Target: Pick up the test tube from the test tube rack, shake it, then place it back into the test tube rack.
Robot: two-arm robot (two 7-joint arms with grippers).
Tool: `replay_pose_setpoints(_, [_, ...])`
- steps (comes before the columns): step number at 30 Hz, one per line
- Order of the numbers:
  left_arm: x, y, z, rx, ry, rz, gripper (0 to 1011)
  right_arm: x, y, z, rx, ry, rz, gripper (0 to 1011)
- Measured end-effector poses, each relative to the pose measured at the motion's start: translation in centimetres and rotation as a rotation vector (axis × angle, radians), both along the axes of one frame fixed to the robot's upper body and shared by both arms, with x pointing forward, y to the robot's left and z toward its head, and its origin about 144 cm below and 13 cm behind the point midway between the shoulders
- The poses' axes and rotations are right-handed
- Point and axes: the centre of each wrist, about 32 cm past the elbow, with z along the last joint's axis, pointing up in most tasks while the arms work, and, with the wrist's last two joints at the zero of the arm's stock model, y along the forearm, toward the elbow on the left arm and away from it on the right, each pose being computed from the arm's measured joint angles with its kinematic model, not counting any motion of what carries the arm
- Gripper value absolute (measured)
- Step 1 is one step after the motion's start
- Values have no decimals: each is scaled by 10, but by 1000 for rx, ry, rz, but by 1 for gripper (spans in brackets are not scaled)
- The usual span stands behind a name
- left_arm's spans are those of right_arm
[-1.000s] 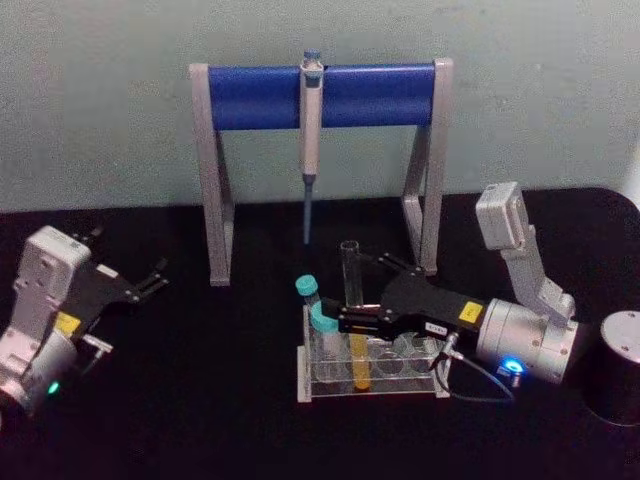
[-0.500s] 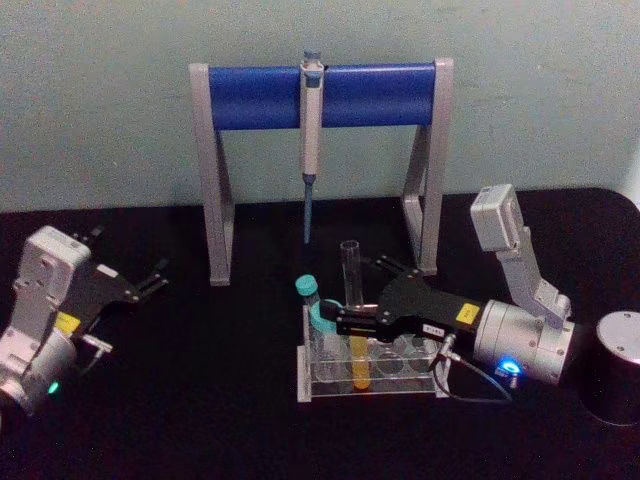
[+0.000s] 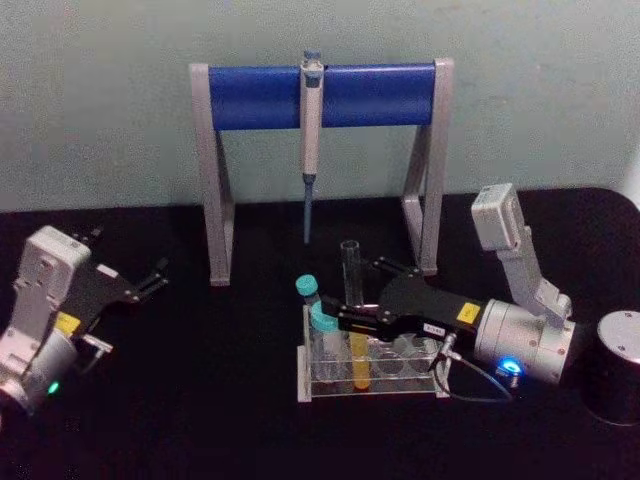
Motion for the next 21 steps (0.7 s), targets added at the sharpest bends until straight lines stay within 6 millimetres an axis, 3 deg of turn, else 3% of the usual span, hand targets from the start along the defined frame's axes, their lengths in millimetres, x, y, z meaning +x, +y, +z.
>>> replay_pose_setpoints(2, [0,0,0,0,0,0,1001,0,0,0,0,0,0,836])
replay_pose_setpoints(6, [0,0,0,0,0,0,1001,0,0,0,0,0,0,674])
replay_pose_setpoints(21, [0,0,0,0,0,0,1001,0,0,0,1,0,-1,233])
